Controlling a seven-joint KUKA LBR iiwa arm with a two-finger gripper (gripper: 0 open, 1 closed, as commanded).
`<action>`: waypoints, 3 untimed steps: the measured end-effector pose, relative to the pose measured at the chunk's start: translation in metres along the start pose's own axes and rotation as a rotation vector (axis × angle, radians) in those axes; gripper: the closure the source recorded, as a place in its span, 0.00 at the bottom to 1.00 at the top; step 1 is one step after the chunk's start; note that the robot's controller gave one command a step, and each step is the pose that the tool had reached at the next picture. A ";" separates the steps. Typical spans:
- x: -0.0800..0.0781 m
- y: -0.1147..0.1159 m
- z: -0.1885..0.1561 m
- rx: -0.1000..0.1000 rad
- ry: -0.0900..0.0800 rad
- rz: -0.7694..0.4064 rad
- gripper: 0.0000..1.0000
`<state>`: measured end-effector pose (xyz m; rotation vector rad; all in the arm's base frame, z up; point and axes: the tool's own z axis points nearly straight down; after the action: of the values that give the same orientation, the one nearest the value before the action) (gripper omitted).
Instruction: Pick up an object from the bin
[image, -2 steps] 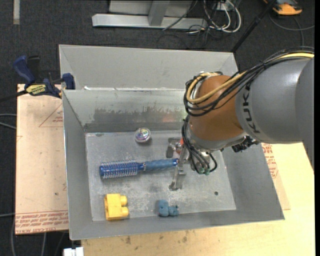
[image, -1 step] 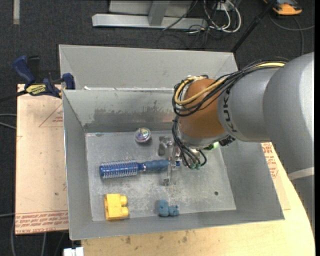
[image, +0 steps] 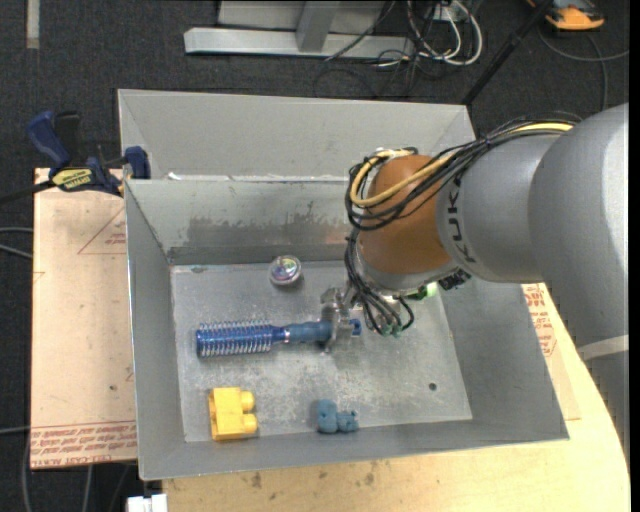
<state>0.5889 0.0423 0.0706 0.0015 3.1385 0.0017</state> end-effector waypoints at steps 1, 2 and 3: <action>-0.013 -0.011 -0.187 0.001 -0.010 -0.049 1.00; -0.011 -0.011 -0.182 0.000 0.000 -0.049 0.00; 0.036 0.005 -0.082 0.000 0.013 -0.125 0.00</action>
Offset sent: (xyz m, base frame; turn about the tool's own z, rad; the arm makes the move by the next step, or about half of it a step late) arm 0.0096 -0.0111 0.1818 -0.0505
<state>0.5528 0.0474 0.1524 -0.1946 3.1450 0.0018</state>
